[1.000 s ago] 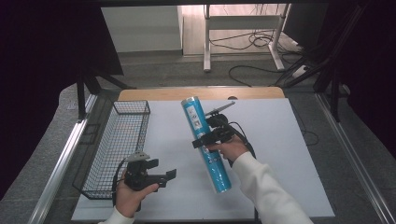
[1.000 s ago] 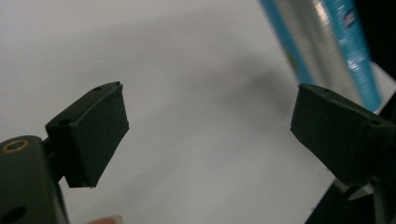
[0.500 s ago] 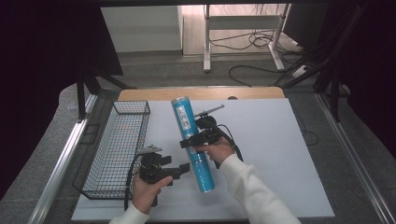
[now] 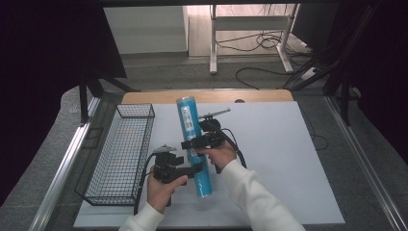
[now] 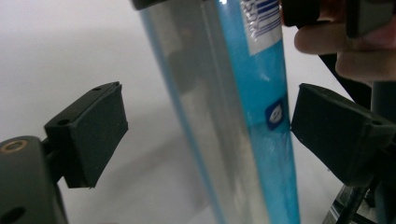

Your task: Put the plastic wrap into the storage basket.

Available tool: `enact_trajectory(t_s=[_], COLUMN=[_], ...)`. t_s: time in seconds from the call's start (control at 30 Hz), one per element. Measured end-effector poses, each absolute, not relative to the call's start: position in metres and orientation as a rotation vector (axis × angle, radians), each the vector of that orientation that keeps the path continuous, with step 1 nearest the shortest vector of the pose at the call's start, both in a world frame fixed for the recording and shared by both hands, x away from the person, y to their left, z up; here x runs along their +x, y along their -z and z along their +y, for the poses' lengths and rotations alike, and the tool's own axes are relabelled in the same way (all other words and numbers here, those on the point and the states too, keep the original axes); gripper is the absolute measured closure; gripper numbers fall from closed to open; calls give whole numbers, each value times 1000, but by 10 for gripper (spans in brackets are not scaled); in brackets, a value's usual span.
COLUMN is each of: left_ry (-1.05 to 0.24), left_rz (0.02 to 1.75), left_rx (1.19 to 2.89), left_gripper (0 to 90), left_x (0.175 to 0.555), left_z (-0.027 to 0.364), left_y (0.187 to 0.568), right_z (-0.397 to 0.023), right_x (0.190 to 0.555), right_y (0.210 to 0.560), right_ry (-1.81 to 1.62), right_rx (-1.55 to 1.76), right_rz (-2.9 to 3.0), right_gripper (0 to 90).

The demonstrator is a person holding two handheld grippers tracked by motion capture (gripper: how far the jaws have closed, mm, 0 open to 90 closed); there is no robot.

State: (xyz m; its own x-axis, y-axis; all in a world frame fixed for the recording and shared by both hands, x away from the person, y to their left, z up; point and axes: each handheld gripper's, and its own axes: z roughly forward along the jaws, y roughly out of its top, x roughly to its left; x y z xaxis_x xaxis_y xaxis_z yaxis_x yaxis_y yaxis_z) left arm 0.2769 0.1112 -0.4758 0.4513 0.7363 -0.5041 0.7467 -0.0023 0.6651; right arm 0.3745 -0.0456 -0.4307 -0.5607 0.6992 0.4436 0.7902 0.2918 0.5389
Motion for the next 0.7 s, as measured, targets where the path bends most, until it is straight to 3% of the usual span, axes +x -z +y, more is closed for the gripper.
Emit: enact_trajectory(t_s=[0.7], left_ry=[69], left_rz=[1327], left_rx=[1665], left_gripper=[287], left_x=[291], left_z=[108], left_y=[481], right_z=[-43], right_x=[373], right_y=[435], right_ry=[1174], right_rx=[-1449], right_rz=[-2299], right_gripper=[319])
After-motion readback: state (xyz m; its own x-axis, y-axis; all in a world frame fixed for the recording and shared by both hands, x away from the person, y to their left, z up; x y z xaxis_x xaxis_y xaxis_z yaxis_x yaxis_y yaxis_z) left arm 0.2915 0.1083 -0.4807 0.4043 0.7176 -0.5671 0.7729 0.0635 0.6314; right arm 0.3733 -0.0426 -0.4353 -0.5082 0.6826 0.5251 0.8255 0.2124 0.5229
